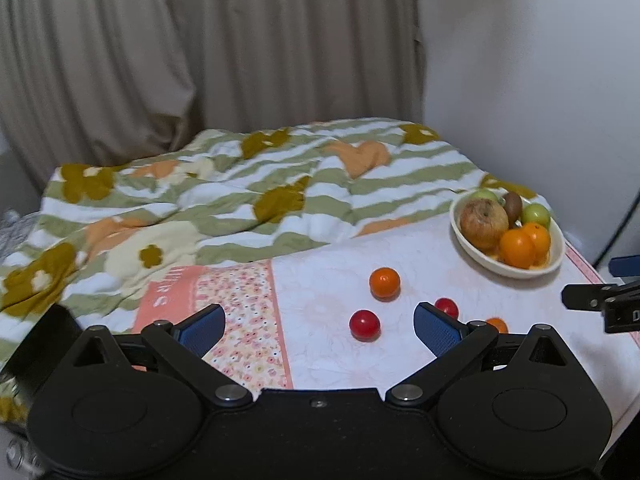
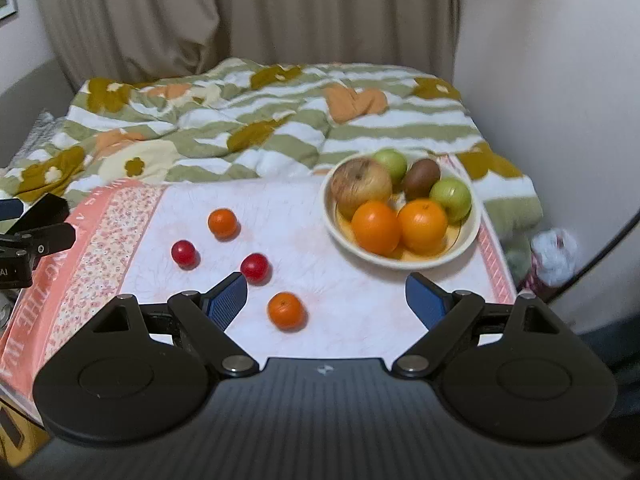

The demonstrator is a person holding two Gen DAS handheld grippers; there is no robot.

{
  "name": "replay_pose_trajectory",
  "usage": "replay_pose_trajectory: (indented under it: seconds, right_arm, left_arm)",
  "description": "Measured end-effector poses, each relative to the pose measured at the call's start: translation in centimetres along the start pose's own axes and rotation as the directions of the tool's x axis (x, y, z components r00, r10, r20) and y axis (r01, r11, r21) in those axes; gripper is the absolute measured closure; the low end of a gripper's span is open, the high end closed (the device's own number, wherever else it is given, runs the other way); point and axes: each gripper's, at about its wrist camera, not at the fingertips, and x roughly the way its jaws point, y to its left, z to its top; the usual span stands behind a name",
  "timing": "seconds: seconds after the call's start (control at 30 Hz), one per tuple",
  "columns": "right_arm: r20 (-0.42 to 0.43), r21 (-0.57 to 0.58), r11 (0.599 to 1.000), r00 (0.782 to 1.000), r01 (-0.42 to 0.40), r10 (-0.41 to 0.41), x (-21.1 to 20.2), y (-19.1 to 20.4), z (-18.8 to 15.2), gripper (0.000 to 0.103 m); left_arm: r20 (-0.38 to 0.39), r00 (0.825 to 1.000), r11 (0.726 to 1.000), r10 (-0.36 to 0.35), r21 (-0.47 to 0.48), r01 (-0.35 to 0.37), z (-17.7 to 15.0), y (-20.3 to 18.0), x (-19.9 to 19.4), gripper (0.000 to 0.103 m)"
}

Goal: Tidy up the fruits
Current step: 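Move both tools back over the tomatoes and tangerines, then grasp a red tomato with the left tool while the right tool grasps a tangerine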

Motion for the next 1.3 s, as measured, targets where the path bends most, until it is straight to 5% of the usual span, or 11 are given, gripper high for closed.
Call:
replay_pose_trajectory:
  seconds: [0.57, 0.7, 0.93, 1.1, 1.3]
  right_arm:
    - [-0.098, 0.118, 0.987, 0.991, 0.106, -0.095, 8.0, 4.1, -2.5, 0.002]
    - [-0.115, 0.135, 0.985, 0.989, 0.105, -0.089, 9.4, 3.9, -2.9, 0.003]
    - [-0.122, 0.151, 0.984, 0.989, 0.098, -0.079, 10.8, 3.6, -2.9, 0.005]
    - [-0.129, 0.136, 0.986, 0.988, 0.099, -0.081, 11.3, 3.7, -2.9, 0.011]
    - [-0.142, 0.131, 0.987, 0.987, 0.098, -0.079, 11.8, 3.7, -3.0, 0.019]
  left_arm:
    - [-0.129, 0.972, 0.967, -0.196, 0.142, 0.214, -0.9, 1.0, 10.6, 0.008]
    - [-0.164, 0.963, 0.958, -0.214, 0.159, 0.24, -1.1, 0.2, 12.5, 0.025]
    - [-0.201, 0.951, 0.946, -0.235, 0.176, 0.271, -1.2, -1.0, 14.8, 0.039]
    - [-0.224, 0.942, 0.938, -0.249, 0.184, 0.292, -1.4, -1.7, 15.7, 0.063]
    - [-0.229, 0.94, 0.935, -0.253, 0.189, 0.298, -1.8, -1.8, 16.0, 0.066]
